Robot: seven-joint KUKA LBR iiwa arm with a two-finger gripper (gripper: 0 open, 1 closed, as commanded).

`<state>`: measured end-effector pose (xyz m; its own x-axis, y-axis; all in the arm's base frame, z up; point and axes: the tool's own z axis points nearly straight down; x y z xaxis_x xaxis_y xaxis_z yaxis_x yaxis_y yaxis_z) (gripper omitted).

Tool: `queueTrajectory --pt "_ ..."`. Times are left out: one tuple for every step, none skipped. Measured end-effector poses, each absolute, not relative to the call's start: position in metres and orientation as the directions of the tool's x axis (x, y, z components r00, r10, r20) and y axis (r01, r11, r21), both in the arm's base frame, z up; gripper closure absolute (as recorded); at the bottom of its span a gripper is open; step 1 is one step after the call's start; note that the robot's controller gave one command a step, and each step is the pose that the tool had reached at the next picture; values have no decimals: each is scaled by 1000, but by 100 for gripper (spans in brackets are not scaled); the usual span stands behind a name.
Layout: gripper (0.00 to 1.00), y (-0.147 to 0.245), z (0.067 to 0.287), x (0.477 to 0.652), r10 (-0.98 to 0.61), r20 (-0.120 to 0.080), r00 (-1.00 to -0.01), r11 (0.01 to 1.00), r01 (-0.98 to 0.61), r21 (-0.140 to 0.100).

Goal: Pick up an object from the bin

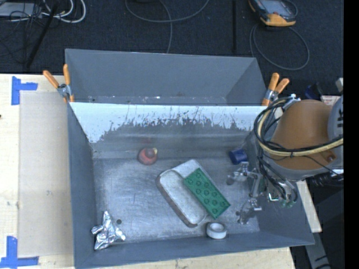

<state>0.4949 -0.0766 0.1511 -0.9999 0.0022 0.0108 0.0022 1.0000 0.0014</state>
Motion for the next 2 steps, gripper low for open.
queueTrajectory --pt "0 -111 127 518 -187 1 -982 982 -187 0" --pt "0 -63 78 496 -418 5 -909 909 -418 5"
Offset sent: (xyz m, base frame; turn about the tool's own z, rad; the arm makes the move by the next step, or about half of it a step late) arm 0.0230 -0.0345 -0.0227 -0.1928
